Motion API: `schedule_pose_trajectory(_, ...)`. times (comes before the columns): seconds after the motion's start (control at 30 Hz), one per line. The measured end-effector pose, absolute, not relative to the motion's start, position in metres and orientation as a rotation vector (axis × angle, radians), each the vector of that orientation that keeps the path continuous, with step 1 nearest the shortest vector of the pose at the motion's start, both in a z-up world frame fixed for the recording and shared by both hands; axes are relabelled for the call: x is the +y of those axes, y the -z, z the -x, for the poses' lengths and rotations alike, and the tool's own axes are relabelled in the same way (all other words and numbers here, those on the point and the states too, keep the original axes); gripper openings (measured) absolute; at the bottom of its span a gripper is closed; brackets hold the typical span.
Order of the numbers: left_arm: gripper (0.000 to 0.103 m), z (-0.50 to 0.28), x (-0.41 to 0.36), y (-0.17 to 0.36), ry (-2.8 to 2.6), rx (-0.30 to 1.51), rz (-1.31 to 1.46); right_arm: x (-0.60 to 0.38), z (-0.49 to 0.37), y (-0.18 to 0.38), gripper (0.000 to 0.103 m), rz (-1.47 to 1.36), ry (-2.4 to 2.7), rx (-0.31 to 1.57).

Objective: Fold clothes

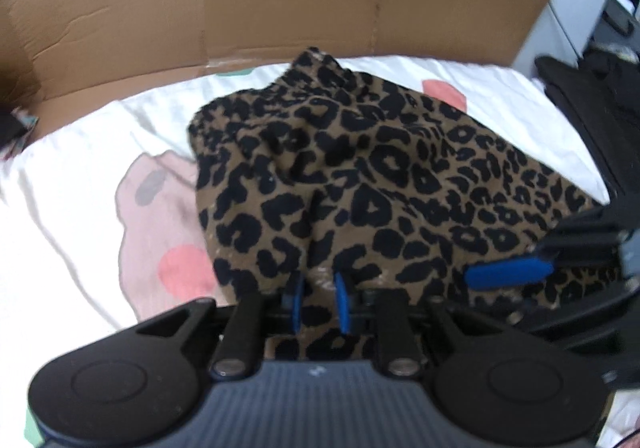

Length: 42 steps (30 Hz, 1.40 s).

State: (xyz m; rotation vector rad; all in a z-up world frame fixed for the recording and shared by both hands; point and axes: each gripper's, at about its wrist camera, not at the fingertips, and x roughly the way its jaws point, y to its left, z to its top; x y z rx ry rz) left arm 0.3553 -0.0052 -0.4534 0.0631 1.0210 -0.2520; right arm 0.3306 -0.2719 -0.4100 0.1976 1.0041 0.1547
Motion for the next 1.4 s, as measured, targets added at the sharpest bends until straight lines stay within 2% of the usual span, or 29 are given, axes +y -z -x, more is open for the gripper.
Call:
schedule_pose_trajectory(0.2, 0.024, -0.32, 0.008, 0.431, 0.256, 1.022, -0.028, -0.268, -0.325, 0.408, 0.045, -0.197, -0.118, 1.017)
schedule_pose_trajectory(0.5, 0.024, -0.244, 0.035, 0.392, 0.229, 0.966, 0.042, -0.263, -0.281, 0.39, 0.045, -0.205, -0.116, 1.004)
schedule_pose_trajectory(0.97, 0.024, -0.167, 0.083, 0.358, 0.358, 1.011, -0.12, -0.246, -0.212, 0.392, 0.045, -0.214, -0.09, 1.055)
schedule_pose_trajectory(1.17, 0.024, -0.156, 0.086, 0.373, 0.398, 1.036, -0.157, -0.242, -0.19, 0.406, 0.045, -0.218, -0.039, 1.094)
schedule_pose_trajectory(1.4, 0.026, -0.143, 0.068, 0.405, 0.453, 1.009, -0.071, -0.231, -0.173, 0.385, 0.045, -0.197, -0.085, 1.077)
